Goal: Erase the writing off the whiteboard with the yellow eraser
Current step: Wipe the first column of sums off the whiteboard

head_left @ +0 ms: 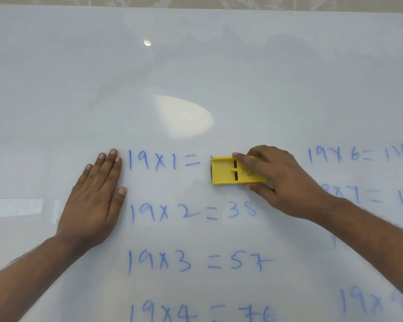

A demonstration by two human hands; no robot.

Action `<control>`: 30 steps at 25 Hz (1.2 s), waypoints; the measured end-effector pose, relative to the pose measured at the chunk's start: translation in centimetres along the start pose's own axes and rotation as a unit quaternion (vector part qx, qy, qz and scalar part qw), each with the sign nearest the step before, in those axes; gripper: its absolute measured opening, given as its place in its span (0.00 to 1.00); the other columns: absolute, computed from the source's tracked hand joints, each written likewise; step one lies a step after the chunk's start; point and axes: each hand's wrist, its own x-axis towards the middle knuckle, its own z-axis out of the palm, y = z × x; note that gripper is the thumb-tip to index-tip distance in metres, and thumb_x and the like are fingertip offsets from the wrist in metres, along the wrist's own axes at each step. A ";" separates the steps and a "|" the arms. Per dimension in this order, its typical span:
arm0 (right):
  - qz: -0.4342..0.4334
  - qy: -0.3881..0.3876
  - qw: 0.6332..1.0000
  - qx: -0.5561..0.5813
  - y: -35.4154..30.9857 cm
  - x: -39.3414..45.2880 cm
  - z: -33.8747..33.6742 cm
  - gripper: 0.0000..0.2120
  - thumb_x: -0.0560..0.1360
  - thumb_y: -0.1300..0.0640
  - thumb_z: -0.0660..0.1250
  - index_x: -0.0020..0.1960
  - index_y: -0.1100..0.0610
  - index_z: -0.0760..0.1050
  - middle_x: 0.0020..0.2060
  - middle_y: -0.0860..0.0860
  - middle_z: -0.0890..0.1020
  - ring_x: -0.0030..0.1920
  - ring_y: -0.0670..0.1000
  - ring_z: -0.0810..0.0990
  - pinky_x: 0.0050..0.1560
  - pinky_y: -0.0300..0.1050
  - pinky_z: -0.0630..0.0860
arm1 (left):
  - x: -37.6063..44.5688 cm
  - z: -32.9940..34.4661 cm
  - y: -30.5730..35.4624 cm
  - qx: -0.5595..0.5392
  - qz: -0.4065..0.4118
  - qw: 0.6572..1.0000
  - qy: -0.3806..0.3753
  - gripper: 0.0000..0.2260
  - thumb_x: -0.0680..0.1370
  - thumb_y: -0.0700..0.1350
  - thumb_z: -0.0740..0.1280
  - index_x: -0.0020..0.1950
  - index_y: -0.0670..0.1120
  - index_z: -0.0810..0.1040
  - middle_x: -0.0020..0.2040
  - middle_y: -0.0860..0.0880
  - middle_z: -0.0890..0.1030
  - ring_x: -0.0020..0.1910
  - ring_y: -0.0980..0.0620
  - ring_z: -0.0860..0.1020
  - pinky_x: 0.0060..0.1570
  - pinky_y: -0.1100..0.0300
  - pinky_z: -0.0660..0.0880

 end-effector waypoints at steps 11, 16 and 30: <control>0.004 0.002 1.000 0.017 -1.7 1.7 1.0 0.28 0.75 0.52 0.66 0.74 0.52 0.66 0.56 0.53 0.73 0.53 0.54 0.71 0.53 0.43 0.60 | -0.2 0.1 -0.4 -0.008 0.002 1.000 0.002 0.27 0.85 0.51 0.48 0.83 0.45 0.51 0.84 0.51 0.51 0.83 0.54 0.48 0.81 0.57 0.44; -0.021 -0.014 0.999 -0.023 0.2 1.1 -0.5 0.27 0.76 0.49 0.63 0.73 0.52 0.67 0.56 0.53 0.74 0.53 0.54 0.72 0.54 0.44 0.64 | -0.3 0.2 -0.5 -0.002 0.004 1.000 0.004 0.27 0.85 0.51 0.48 0.83 0.44 0.52 0.84 0.51 0.52 0.83 0.54 0.48 0.81 0.57 0.44; -0.040 -0.002 0.998 -0.053 -0.9 1.2 0.5 0.26 0.78 0.46 0.63 0.74 0.54 0.66 0.56 0.55 0.75 0.53 0.56 0.74 0.53 0.50 0.71 | -0.5 0.1 -0.7 0.006 0.006 1.000 0.006 0.28 0.85 0.52 0.48 0.83 0.42 0.51 0.84 0.49 0.50 0.83 0.53 0.48 0.81 0.55 0.44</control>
